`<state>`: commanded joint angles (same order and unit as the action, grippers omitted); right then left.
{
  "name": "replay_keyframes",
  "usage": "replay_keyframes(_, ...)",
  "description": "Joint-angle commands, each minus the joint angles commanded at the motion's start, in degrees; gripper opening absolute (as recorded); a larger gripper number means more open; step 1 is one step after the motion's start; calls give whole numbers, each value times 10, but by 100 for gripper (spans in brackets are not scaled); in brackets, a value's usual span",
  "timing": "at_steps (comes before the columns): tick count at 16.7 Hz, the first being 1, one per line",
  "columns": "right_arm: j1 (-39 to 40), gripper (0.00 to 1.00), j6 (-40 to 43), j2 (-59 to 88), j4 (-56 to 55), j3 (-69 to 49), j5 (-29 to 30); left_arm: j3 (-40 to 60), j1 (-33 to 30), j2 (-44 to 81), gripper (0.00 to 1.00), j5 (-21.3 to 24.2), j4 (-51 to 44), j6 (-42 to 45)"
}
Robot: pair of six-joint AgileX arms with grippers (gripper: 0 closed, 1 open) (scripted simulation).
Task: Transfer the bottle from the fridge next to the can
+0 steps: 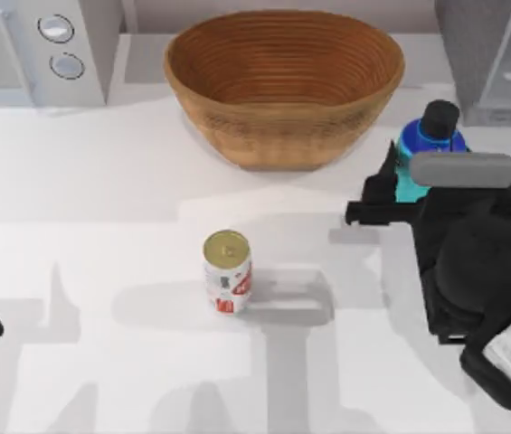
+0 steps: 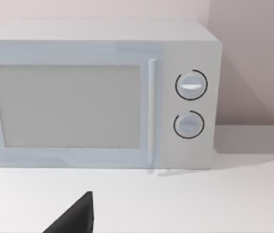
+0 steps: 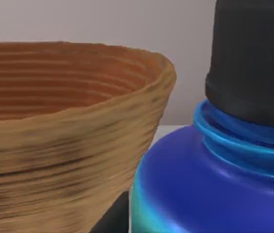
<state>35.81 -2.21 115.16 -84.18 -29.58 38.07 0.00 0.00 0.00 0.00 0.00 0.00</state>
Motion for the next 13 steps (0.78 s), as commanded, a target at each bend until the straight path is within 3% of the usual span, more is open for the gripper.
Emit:
replay_keyframes(5,152,0,-1,13,-39,34,151,0,0,0,100,0,0,0)
replay_keyframes(13,171,0,-1,13,-44,39,171,0,0,0,100,0,0,0)
